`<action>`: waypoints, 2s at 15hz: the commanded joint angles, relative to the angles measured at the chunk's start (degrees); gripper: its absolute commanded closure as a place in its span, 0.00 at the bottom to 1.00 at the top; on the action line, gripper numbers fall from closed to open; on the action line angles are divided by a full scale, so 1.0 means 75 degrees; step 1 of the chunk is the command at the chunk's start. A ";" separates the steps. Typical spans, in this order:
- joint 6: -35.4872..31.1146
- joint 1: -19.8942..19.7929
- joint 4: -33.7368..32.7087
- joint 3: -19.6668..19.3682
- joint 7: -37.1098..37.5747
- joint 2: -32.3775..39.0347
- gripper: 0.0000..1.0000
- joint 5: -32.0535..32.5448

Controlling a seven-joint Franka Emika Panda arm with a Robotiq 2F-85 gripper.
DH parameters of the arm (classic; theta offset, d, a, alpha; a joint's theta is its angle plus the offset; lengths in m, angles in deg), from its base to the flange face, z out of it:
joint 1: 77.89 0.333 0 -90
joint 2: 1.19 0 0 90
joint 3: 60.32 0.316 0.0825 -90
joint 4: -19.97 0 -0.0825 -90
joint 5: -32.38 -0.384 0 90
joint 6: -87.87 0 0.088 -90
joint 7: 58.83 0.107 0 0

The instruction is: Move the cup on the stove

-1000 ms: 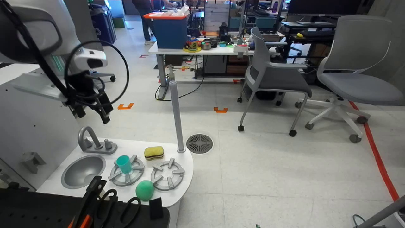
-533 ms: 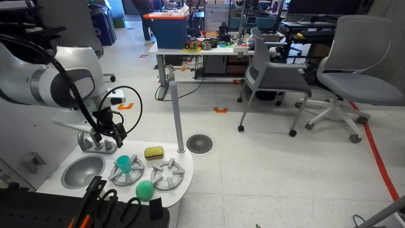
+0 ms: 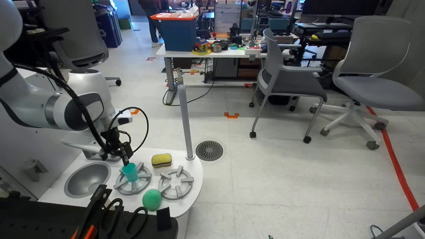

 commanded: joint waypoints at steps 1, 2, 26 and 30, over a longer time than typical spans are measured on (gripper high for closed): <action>0.0234 0.0072 -0.0521 -0.0061 -0.0039 0.0423 0.00 -0.0018; 0.0241 0.0080 -0.0595 -0.0054 -0.0031 0.0497 0.00 -0.0023; 0.0765 -0.0125 -0.0566 -0.0051 0.0693 0.0153 1.00 -0.0582; 0.1375 -0.0251 -0.0276 0.0192 0.0692 -0.0324 0.99 -0.0983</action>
